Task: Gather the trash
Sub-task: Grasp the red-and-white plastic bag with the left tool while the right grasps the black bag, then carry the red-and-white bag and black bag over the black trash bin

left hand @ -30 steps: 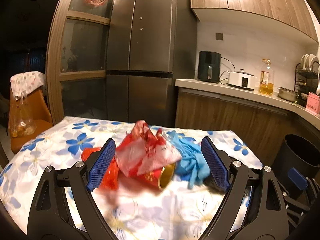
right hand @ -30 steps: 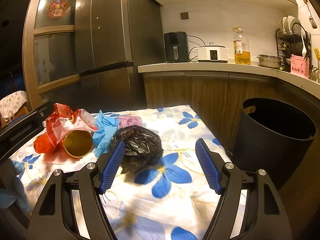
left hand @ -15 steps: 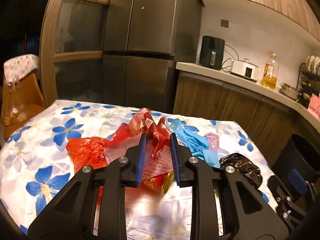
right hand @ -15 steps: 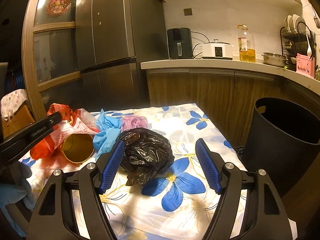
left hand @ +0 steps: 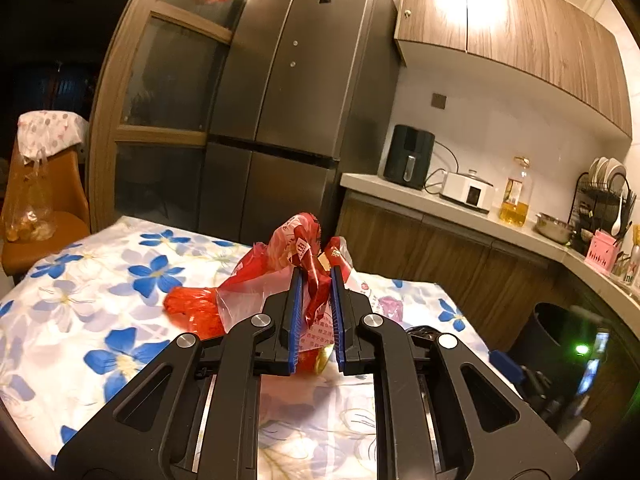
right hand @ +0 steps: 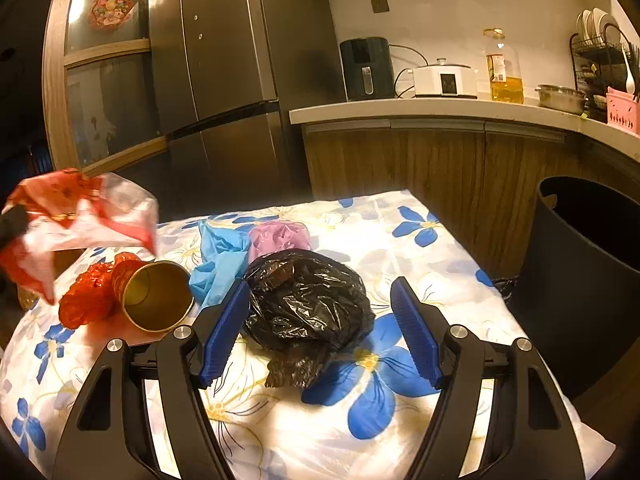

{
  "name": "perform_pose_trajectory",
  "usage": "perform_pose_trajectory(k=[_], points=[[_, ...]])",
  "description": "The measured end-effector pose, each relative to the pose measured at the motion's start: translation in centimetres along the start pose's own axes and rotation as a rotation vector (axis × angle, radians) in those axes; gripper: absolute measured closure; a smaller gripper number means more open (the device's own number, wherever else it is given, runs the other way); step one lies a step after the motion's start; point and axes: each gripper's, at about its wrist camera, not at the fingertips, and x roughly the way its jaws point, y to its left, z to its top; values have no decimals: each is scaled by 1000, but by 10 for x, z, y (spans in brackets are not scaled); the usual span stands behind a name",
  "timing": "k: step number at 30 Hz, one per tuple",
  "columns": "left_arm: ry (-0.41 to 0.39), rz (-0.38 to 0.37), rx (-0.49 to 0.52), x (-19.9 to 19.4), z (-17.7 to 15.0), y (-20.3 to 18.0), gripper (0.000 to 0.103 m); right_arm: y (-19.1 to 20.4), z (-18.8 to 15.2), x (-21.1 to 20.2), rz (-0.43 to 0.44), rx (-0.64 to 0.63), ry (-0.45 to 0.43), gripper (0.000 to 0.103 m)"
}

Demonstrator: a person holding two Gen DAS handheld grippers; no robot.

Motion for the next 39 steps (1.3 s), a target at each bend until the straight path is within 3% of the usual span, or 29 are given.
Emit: perform_pose_trajectory(k=[3, 8, 12, 13, 16, 22, 39], points=[[-1, 4, -16, -5, 3, 6, 90, 1, -3, 8, 3, -3, 29, 37], [-16, 1, -30, -11, 11, 9, 90, -1, -7, 18, -1, 7, 77, 51], [-22, 0, -26, -14, 14, 9, 90, 3, -8, 17, 7, -13, 77, 80], [-22, 1, -24, -15, 15, 9, 90, 4, -8, 16, 12, -21, 74, 94], [-24, 4, -17, -18, 16, 9, 90, 7, -8, 12, 19, -38, 69, 102], [-23, 6, -14, -25, 16, 10, 90, -5, -5, -9, 36, 14, 33, 102], [-17, -57, 27, -45, 9, -18, 90, -20, 2, -88, 37, -1, -80, 103]])
